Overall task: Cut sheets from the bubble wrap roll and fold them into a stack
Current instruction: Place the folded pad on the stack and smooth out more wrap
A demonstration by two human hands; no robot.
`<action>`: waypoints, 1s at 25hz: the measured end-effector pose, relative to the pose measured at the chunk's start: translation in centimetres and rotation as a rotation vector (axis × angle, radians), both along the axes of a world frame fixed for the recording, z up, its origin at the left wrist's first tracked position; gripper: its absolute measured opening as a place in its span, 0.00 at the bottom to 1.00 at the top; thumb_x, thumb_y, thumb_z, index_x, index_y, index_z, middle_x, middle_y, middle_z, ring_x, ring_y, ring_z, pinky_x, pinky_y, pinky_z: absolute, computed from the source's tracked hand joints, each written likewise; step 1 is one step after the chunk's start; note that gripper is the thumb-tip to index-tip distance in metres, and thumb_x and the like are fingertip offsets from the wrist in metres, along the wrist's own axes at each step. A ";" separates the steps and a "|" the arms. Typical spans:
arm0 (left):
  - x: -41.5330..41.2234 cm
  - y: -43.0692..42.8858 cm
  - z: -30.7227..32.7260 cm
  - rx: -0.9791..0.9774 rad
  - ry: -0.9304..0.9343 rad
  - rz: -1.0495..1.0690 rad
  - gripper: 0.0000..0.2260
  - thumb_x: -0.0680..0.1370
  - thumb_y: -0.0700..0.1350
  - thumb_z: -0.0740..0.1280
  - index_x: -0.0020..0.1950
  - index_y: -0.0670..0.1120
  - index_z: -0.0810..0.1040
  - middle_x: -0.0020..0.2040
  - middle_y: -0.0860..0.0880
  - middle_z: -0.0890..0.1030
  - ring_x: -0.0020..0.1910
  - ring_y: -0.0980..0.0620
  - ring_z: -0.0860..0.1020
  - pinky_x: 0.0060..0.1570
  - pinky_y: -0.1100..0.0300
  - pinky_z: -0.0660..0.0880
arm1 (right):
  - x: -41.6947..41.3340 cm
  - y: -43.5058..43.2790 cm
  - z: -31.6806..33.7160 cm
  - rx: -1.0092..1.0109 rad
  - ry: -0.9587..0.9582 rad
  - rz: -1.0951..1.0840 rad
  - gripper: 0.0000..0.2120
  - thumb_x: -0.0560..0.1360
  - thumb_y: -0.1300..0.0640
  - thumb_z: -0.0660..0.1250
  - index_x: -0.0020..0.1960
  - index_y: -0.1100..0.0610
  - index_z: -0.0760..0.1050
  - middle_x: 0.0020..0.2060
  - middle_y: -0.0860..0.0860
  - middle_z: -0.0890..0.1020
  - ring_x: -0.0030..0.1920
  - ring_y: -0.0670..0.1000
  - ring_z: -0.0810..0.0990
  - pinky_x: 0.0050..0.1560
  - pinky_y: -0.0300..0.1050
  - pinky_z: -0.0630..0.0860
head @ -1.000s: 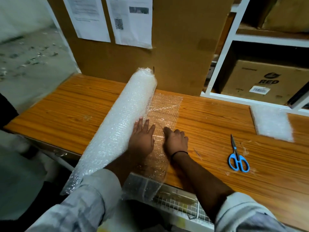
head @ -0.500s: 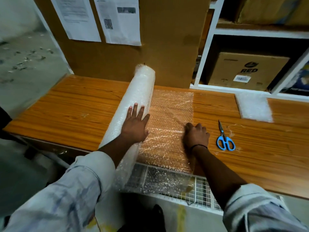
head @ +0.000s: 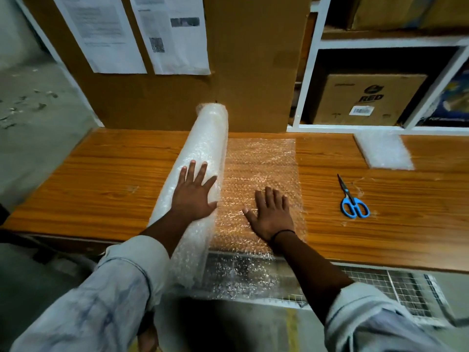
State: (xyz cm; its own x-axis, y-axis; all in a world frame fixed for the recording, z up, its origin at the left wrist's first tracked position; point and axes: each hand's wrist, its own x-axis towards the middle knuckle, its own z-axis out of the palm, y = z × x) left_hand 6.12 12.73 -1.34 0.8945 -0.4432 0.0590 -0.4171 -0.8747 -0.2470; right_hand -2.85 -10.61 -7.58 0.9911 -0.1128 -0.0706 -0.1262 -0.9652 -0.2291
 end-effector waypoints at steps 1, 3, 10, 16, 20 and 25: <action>0.5 0.8 -0.1 -0.033 -0.006 -0.008 0.39 0.77 0.73 0.58 0.83 0.58 0.56 0.85 0.44 0.42 0.82 0.37 0.38 0.79 0.39 0.37 | 0.4 -0.2 -0.1 -0.007 0.000 0.006 0.42 0.79 0.26 0.38 0.84 0.49 0.44 0.83 0.55 0.43 0.83 0.59 0.38 0.81 0.60 0.37; 1.1 2.0 -0.2 -0.080 -0.017 -0.022 0.38 0.77 0.72 0.59 0.83 0.58 0.58 0.85 0.44 0.44 0.83 0.37 0.40 0.79 0.39 0.39 | 1.2 -0.7 0.2 -0.023 0.000 0.013 0.42 0.78 0.25 0.38 0.84 0.47 0.44 0.83 0.53 0.42 0.83 0.58 0.38 0.81 0.60 0.37; -0.6 -1.5 1.9 -0.095 -0.026 0.069 0.36 0.77 0.54 0.67 0.83 0.56 0.57 0.85 0.42 0.44 0.82 0.34 0.40 0.78 0.34 0.38 | 2.9 -2.0 0.2 -0.045 0.028 0.015 0.39 0.79 0.26 0.42 0.84 0.45 0.43 0.84 0.51 0.42 0.83 0.56 0.39 0.81 0.59 0.36; -3.0 -1.5 -0.4 -0.055 -0.013 -0.034 0.33 0.80 0.68 0.57 0.81 0.54 0.63 0.85 0.41 0.47 0.82 0.35 0.40 0.77 0.34 0.38 | 1.2 -3.3 0.0 -0.057 0.018 0.013 0.39 0.79 0.26 0.40 0.84 0.44 0.43 0.84 0.50 0.43 0.83 0.56 0.40 0.81 0.59 0.37; -3.5 0.3 -1.2 -0.006 -0.021 -0.004 0.38 0.76 0.73 0.58 0.82 0.55 0.61 0.84 0.41 0.41 0.82 0.35 0.36 0.77 0.33 0.38 | 0.2 -4.4 0.2 -0.057 0.025 0.024 0.40 0.78 0.25 0.39 0.84 0.44 0.43 0.84 0.49 0.42 0.83 0.54 0.39 0.81 0.59 0.38; -4.1 -0.2 -0.7 0.038 0.028 0.073 0.40 0.76 0.74 0.58 0.83 0.56 0.58 0.83 0.40 0.37 0.80 0.33 0.33 0.76 0.32 0.38 | 0.6 -4.8 0.5 -0.057 0.053 0.045 0.40 0.78 0.24 0.39 0.84 0.43 0.40 0.83 0.50 0.41 0.83 0.55 0.38 0.81 0.60 0.37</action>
